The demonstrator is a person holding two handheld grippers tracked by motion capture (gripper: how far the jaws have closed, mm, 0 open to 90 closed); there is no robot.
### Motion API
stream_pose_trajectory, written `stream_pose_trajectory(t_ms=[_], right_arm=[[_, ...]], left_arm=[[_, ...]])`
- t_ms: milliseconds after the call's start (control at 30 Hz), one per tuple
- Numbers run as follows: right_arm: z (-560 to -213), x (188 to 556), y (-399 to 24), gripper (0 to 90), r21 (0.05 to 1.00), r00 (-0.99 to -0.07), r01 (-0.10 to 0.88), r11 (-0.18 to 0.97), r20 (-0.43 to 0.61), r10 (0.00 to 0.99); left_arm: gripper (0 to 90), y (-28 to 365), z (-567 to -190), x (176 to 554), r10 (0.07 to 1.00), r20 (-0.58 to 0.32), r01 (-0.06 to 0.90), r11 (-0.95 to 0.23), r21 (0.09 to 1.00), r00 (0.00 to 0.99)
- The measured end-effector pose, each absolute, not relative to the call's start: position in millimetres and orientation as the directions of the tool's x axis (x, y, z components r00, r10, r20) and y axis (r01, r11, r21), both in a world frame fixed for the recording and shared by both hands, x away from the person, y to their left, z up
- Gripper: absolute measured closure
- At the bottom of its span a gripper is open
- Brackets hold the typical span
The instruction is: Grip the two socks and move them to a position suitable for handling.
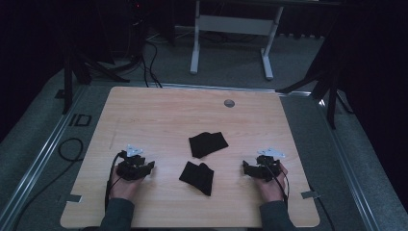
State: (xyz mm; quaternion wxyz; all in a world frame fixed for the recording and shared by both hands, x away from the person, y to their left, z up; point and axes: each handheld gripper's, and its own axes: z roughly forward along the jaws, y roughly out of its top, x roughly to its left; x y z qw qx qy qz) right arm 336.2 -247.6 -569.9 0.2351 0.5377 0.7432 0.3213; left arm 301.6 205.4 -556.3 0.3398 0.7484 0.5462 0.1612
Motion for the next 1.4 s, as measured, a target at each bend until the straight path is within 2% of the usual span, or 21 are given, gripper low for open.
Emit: stream_pose_trajectory(t_ms=[367, 500, 600, 633, 933, 1100, 1400], right_arm=[[-569.7, 335.4, -247.1, 14.1, 0.730, -0.309, 0.650, 0.212, -0.001, 0.951], [-566.7, 334.4, -246.5, 22.8, 0.721, -0.328, 0.654, 0.229, -0.002, 0.945], [-563.4, 332.5, -245.2, 35.2, 0.713, -0.339, 0.659, 0.240, -0.004, 0.941], [-561.9, 331.5, -244.4, 42.1, 0.709, -0.355, 0.658, 0.253, -0.005, 0.935], [-558.0, 328.8, -239.9, 53.5, 0.687, -0.445, 0.649, 0.328, -0.007, 0.895], [-556.0, 325.7, -233.5, 64.3, 0.678, -0.487, 0.643, 0.355, 0.005, 0.873], [-546.0, 314.0, -210.4, 65.5, 0.688, -0.575, 0.610, 0.393, 0.043, 0.817]], left_arm=[[55.2, 203.5, -555.8, 300.8, 0.925, -0.131, 0.704, -0.173, 0.689, 0.356], [55.2, 203.9, -555.4, 300.6, 0.926, -0.129, 0.702, -0.173, 0.691, 0.355], [55.2, 203.7, -555.3, 300.3, 0.925, -0.129, 0.700, -0.173, 0.692, 0.356], [55.2, 203.5, -555.3, 300.3, 0.925, -0.128, 0.700, -0.176, 0.692, 0.359], [55.2, 202.5, -555.1, 299.9, 0.924, -0.125, 0.700, -0.179, 0.691, 0.360], [55.4, 201.7, -555.0, 299.7, 0.923, -0.127, 0.698, -0.179, 0.693, 0.364], [55.6, 202.1, -554.5, 299.3, 0.921, -0.132, 0.697, -0.178, 0.695, 0.367]])
